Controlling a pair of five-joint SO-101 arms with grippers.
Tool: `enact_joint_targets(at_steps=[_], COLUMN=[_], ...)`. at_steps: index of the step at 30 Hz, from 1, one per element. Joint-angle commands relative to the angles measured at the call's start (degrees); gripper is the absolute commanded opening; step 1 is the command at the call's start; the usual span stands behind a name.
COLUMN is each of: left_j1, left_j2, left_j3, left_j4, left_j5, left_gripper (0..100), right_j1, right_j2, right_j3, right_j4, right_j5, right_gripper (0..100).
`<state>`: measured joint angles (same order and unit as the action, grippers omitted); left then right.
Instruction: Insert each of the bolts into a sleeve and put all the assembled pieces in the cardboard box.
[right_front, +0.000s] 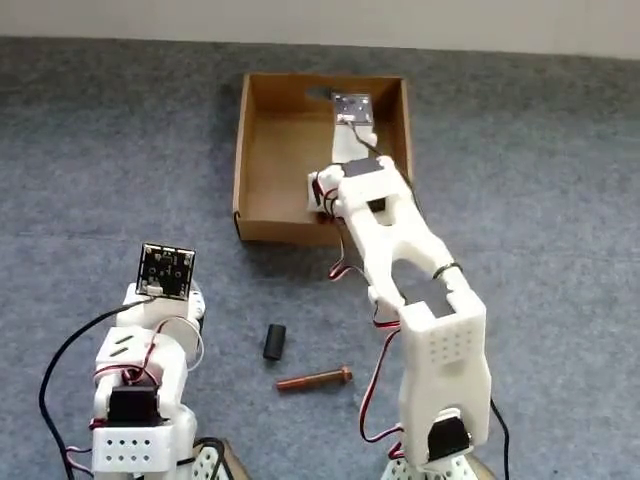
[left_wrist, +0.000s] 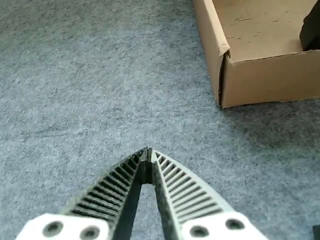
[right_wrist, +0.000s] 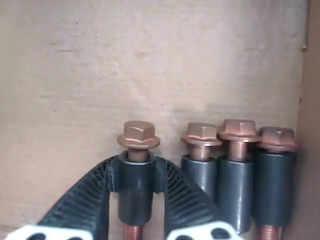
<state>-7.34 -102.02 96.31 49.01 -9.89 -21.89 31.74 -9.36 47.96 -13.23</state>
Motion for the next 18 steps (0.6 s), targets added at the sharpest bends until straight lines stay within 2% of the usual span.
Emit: enact_joint_targets(at_steps=[1,7,12,18], left_j1=[0.84,0.84,0.84,0.84], left_j2=[0.13,0.13,0.13,0.13], left_j3=[0.92,0.92,0.92,0.92], left_j4=[0.09,0.09,0.09,0.09], left_j5=[-0.35,-0.35,-0.35,-0.35], left_gripper=[1,1,1,1], right_j1=[-0.40,-0.40,0.40,2.15], right_j2=[-0.40,-0.40,-1.89,-11.12], right_j3=[-2.77,-2.42,-3.21,-3.21], right_j4=[0.48,0.48,0.48,2.42], right_j5=[-0.53,-0.88,-0.88,-0.88], right_gripper=[2.2,19.9,20.1,20.1])
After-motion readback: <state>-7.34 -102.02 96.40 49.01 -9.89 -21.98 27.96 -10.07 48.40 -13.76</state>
